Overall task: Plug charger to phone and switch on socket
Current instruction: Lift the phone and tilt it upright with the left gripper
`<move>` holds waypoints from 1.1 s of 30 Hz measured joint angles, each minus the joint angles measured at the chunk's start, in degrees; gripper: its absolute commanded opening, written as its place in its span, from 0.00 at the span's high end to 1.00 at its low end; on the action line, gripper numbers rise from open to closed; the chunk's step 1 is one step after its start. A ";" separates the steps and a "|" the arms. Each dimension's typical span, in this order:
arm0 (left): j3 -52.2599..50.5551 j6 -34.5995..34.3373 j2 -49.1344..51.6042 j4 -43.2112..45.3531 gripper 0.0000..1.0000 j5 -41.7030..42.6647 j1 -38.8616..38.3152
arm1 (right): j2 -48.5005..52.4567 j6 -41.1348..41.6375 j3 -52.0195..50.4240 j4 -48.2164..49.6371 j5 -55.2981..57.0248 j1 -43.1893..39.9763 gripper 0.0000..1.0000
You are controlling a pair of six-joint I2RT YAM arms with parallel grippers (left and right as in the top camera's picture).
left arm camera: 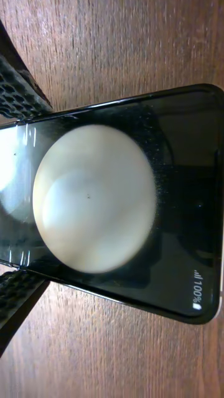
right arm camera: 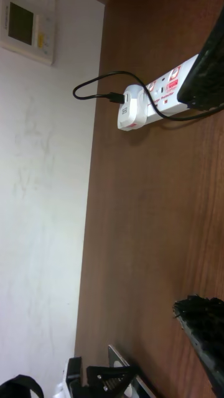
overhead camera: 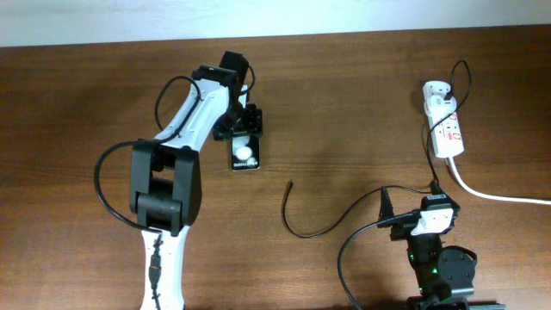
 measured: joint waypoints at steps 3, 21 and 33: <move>0.00 0.55 0.00 -0.02 1.00 4.35 1.79 | 0.00 0.04 0.00 0.00 0.00 0.00 0.01; 0.00 3.30 0.00 0.04 1.00 42.82 6.25 | 0.00 0.02 0.00 -0.02 0.00 0.00 0.01; 0.00 0.79 0.00 0.04 1.00 68.61 12.90 | 0.00 0.02 0.00 0.00 0.00 0.00 0.01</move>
